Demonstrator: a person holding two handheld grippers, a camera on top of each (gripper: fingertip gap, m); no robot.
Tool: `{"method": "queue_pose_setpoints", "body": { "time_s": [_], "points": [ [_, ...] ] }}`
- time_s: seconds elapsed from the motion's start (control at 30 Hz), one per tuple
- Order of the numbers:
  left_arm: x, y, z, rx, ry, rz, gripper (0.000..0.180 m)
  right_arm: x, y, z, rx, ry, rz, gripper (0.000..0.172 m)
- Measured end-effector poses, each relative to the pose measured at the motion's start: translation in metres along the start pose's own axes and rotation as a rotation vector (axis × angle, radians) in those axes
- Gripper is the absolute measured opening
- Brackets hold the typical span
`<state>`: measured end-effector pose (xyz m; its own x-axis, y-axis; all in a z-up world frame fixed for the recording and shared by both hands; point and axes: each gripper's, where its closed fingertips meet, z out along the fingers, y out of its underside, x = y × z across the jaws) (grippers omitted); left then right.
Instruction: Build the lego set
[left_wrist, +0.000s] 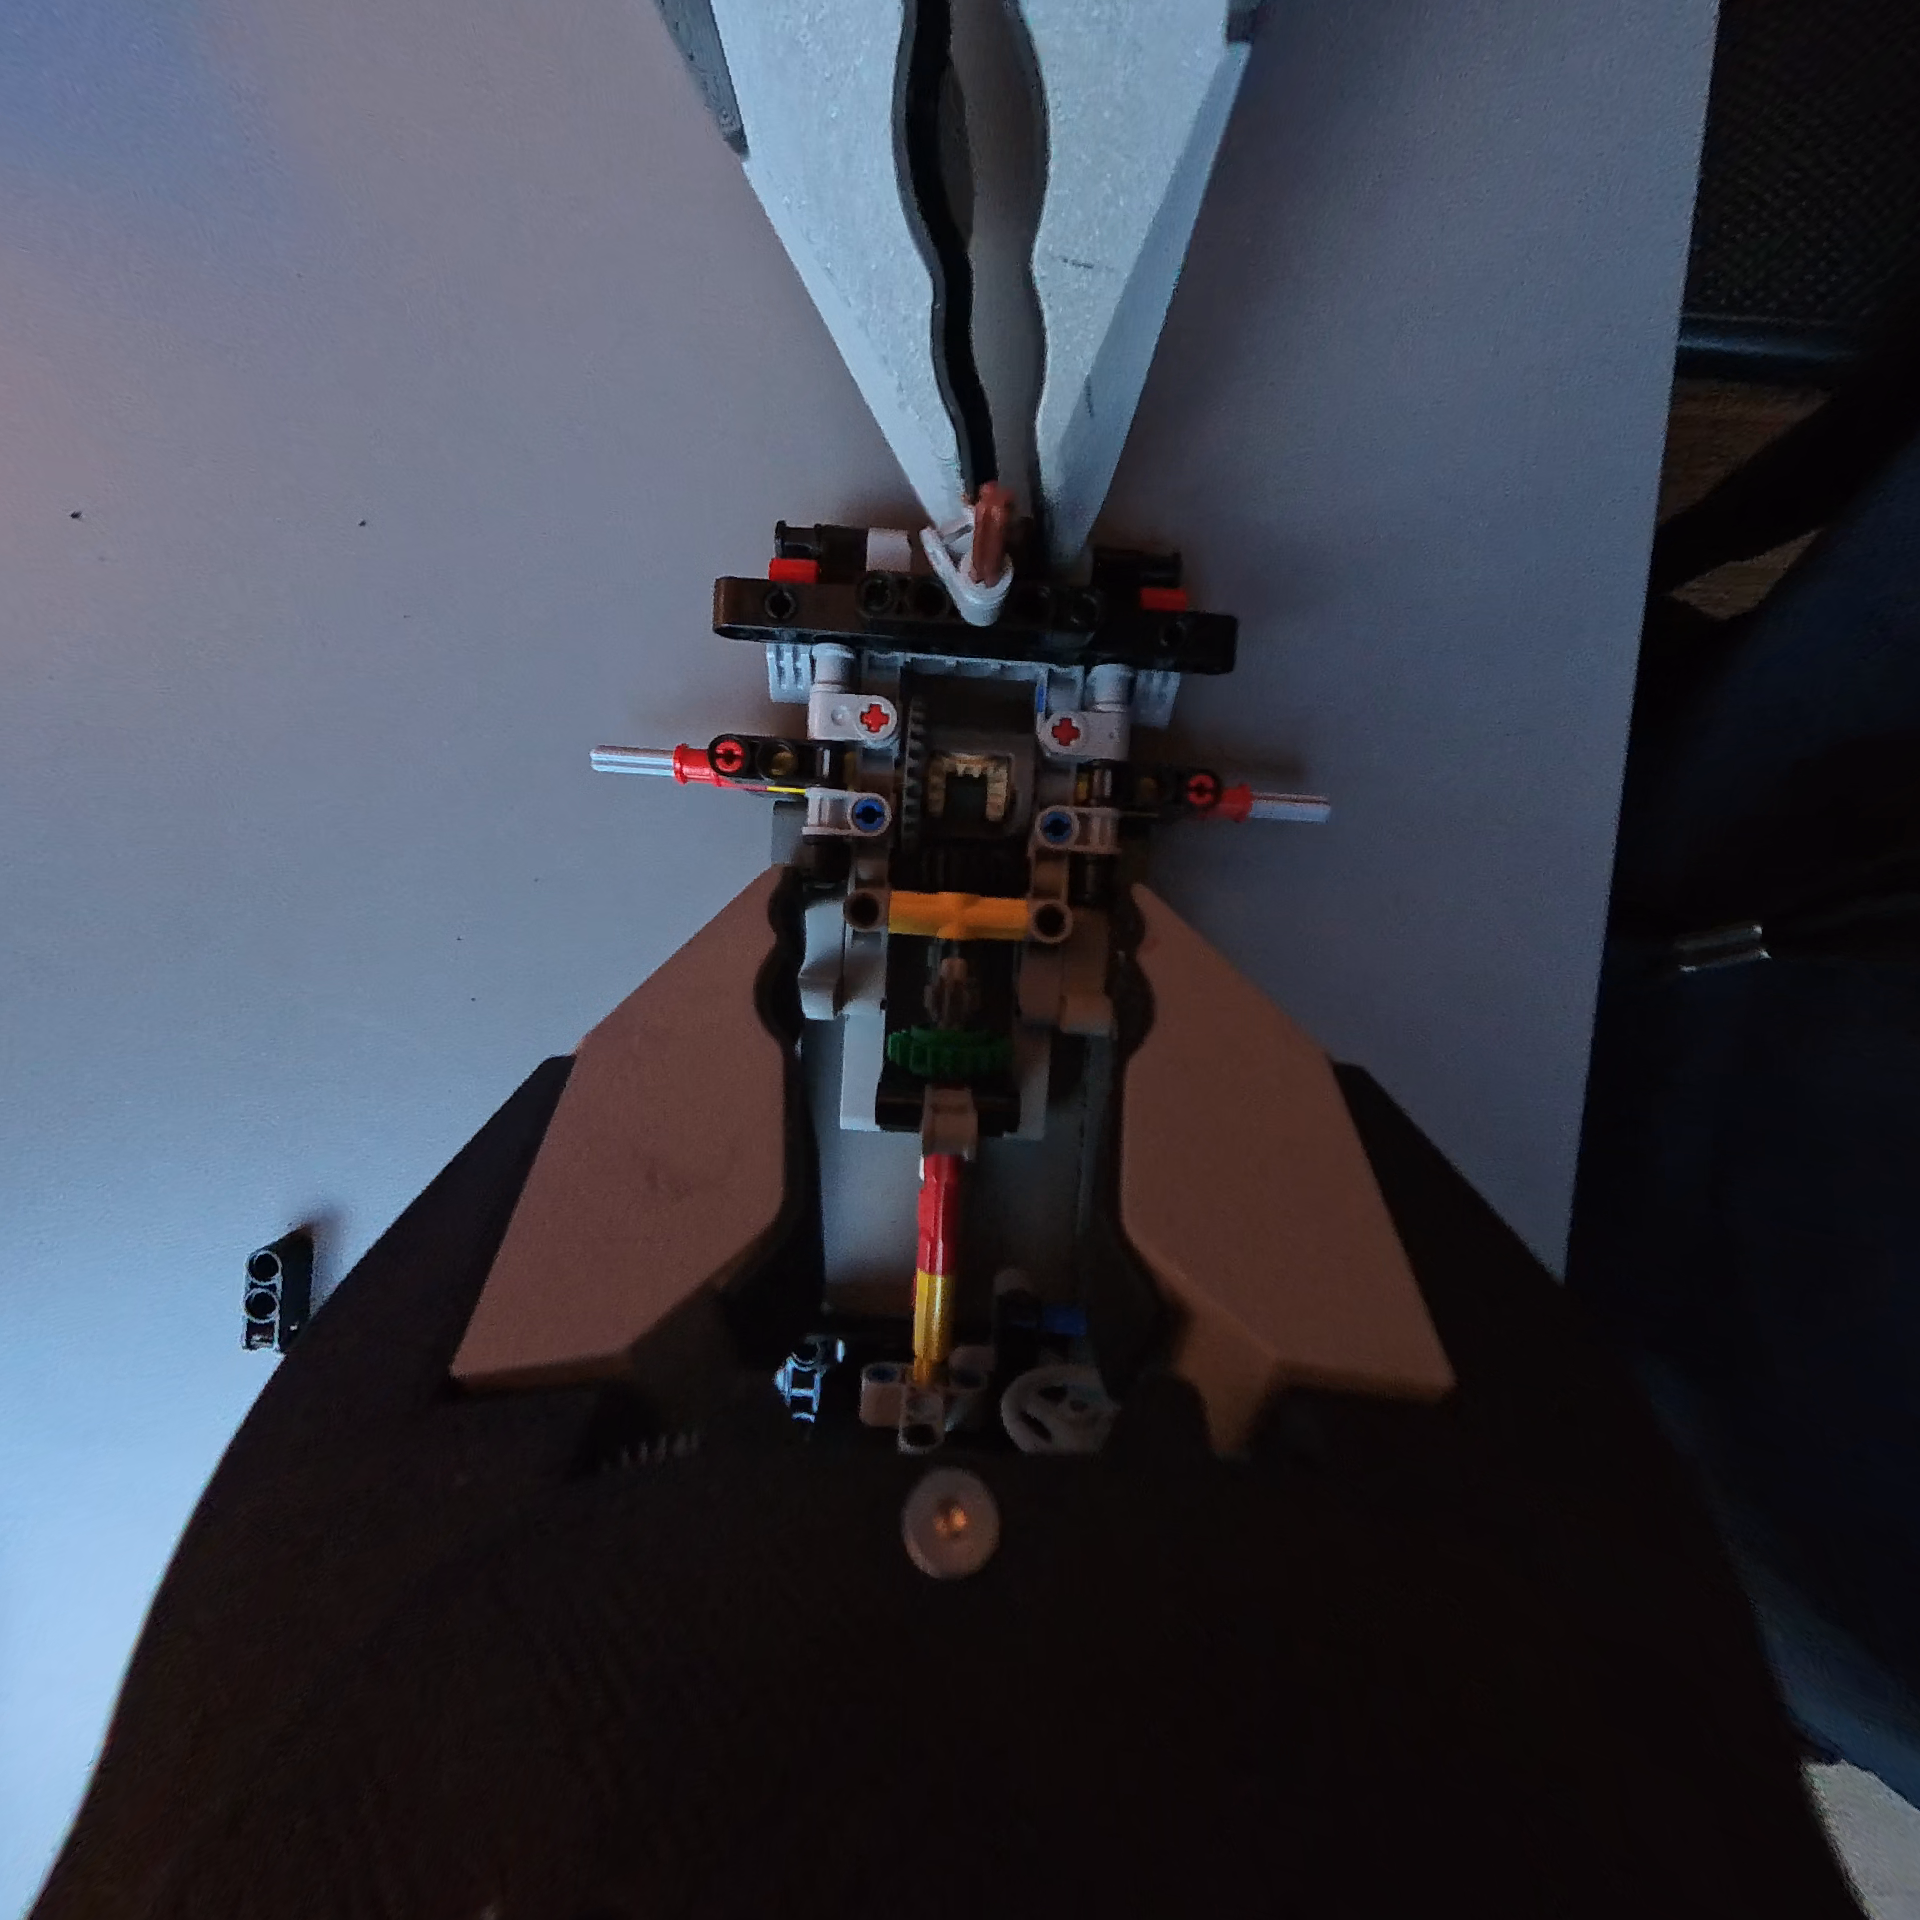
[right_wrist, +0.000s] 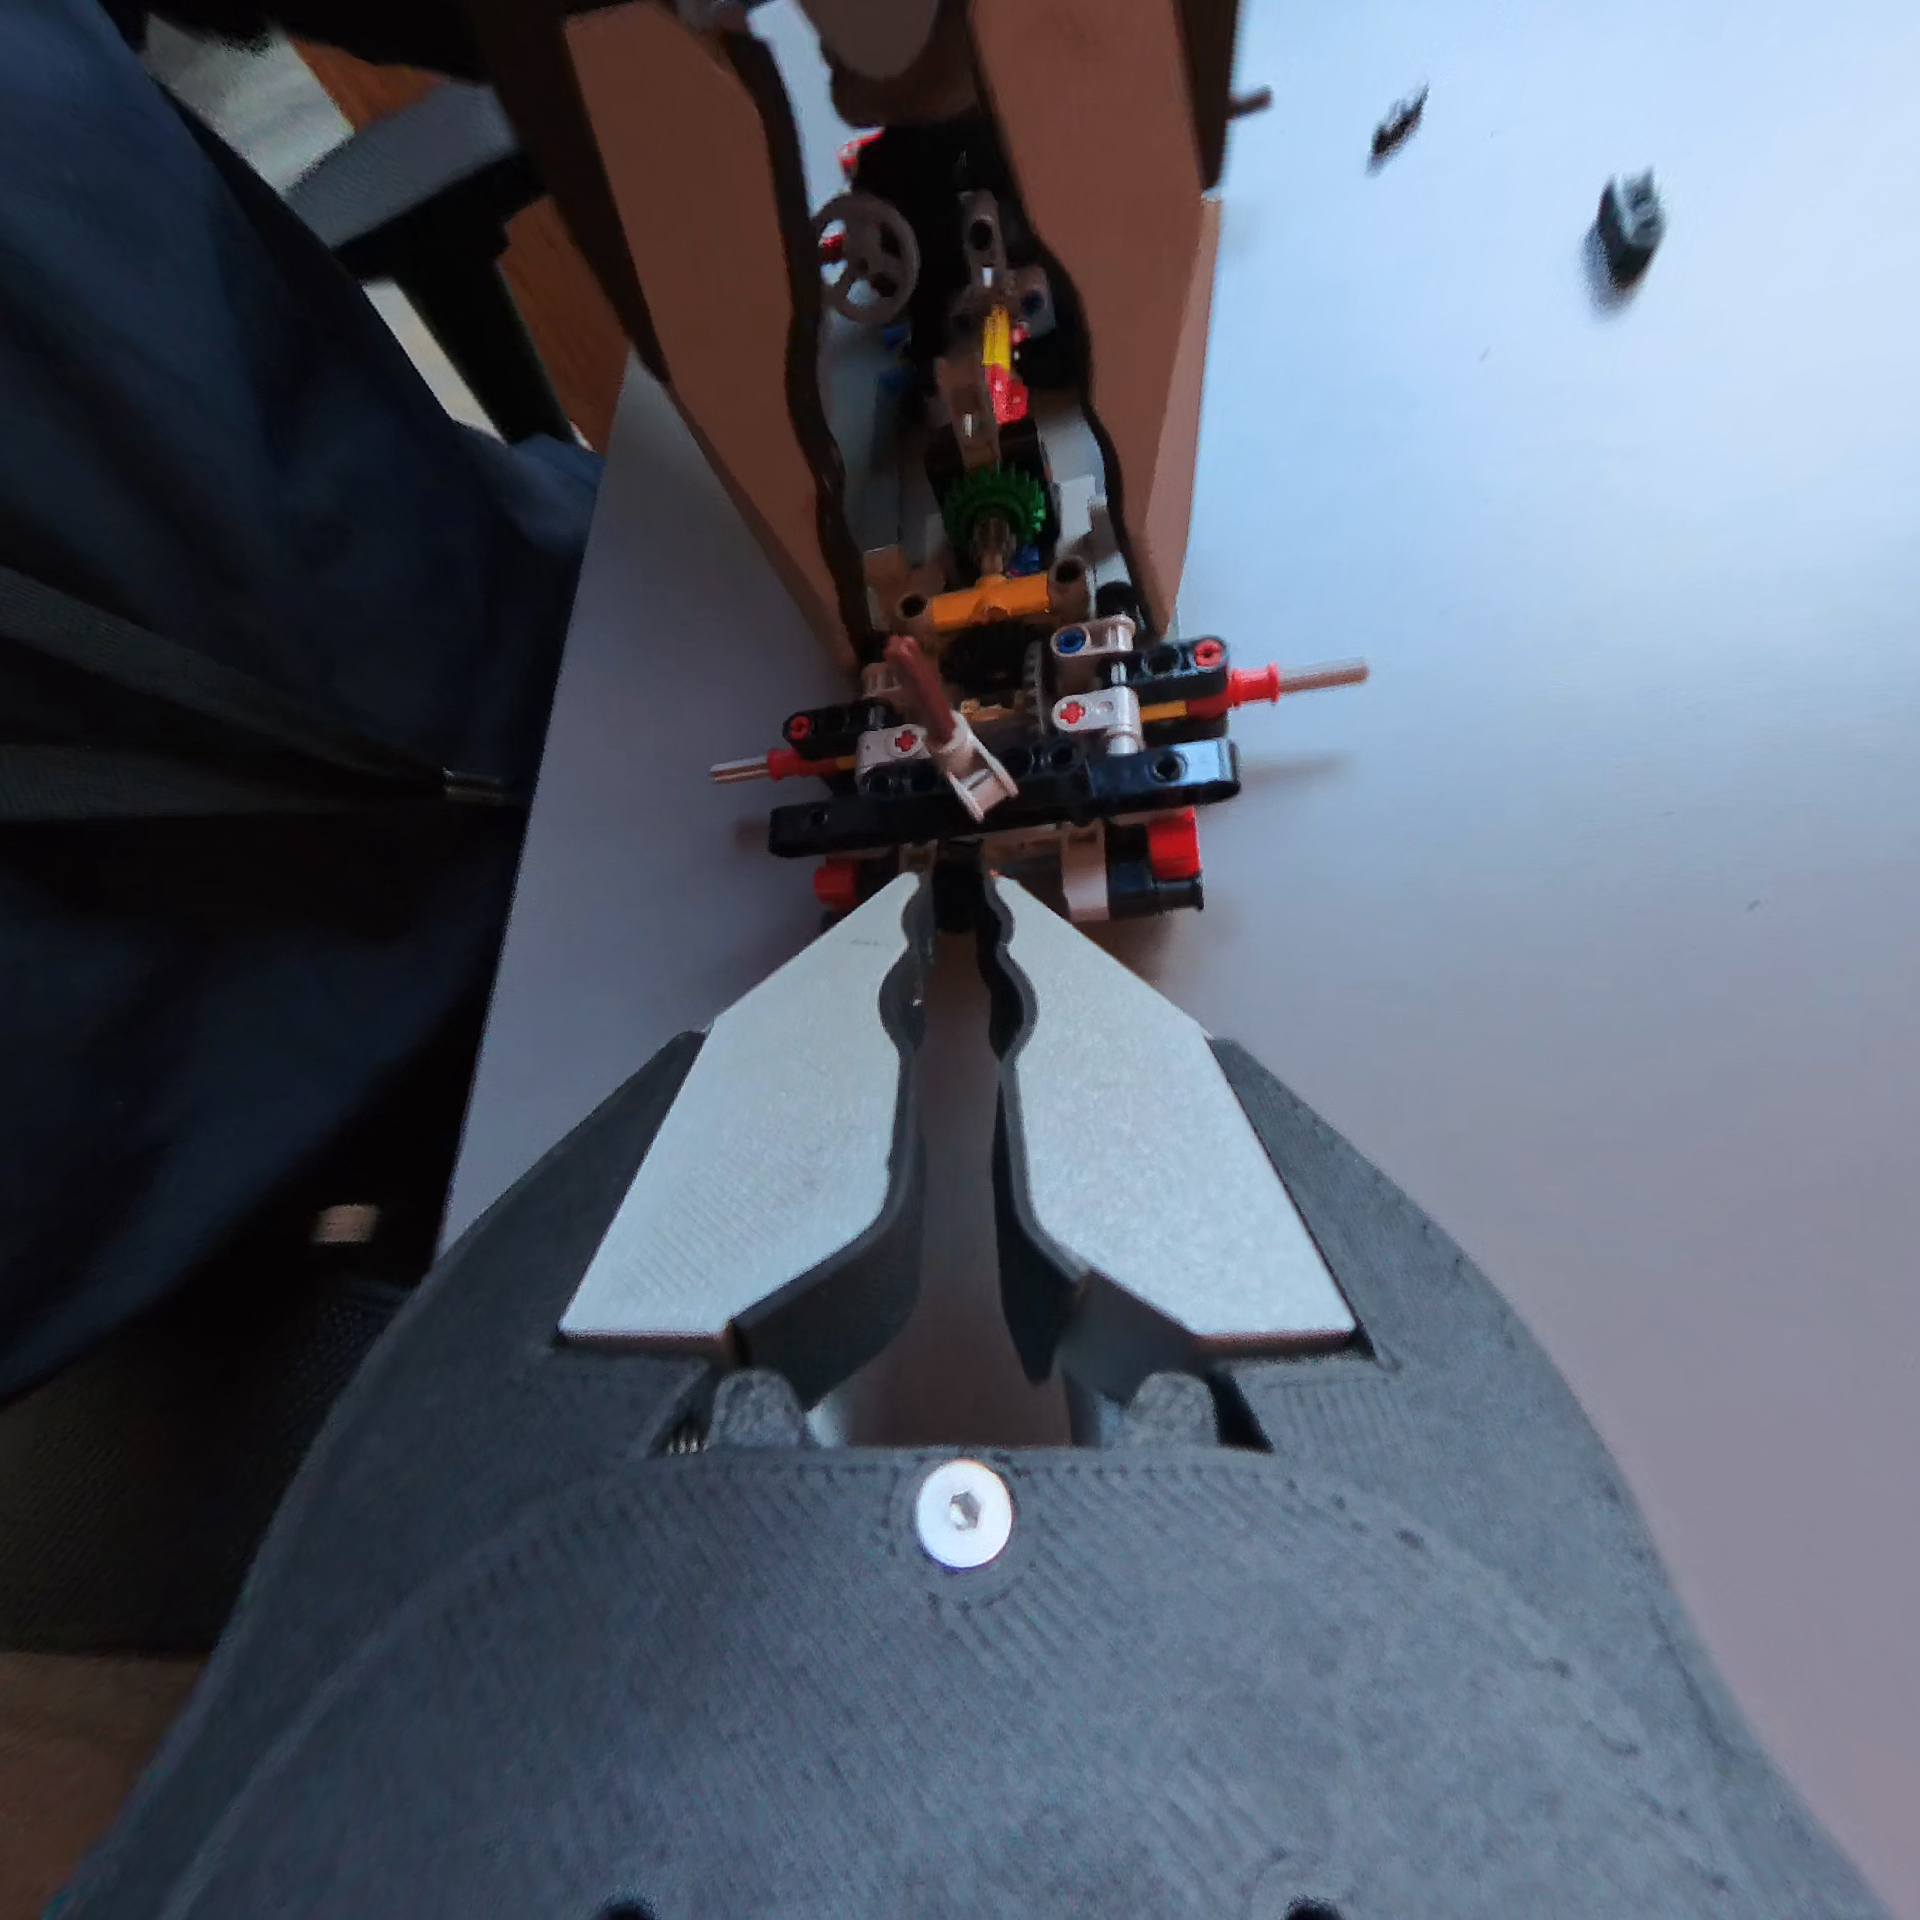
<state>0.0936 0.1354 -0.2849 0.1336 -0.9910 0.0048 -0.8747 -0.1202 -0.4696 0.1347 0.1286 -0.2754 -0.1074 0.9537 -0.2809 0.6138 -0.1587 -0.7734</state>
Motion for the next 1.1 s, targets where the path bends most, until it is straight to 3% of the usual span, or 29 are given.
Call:
{"method": "queue_pose_setpoints", "body": {
  "time_s": [0.77, 1.1],
  "points": [
    [0.0, -0.0003, 0.0005, 0.016, -0.026, -0.004, 0.057, 0.0014, 0.003, -0.0002, 0.006, 0.007, 0.079, 0.005],
    [-0.0004, 0.0031, -0.0011, 0.02, -0.006, 0.027, 0.057, -0.0012, 0.002, 0.0016, 0.011, 0.03, 0.014, 0.006]
  ]
}}
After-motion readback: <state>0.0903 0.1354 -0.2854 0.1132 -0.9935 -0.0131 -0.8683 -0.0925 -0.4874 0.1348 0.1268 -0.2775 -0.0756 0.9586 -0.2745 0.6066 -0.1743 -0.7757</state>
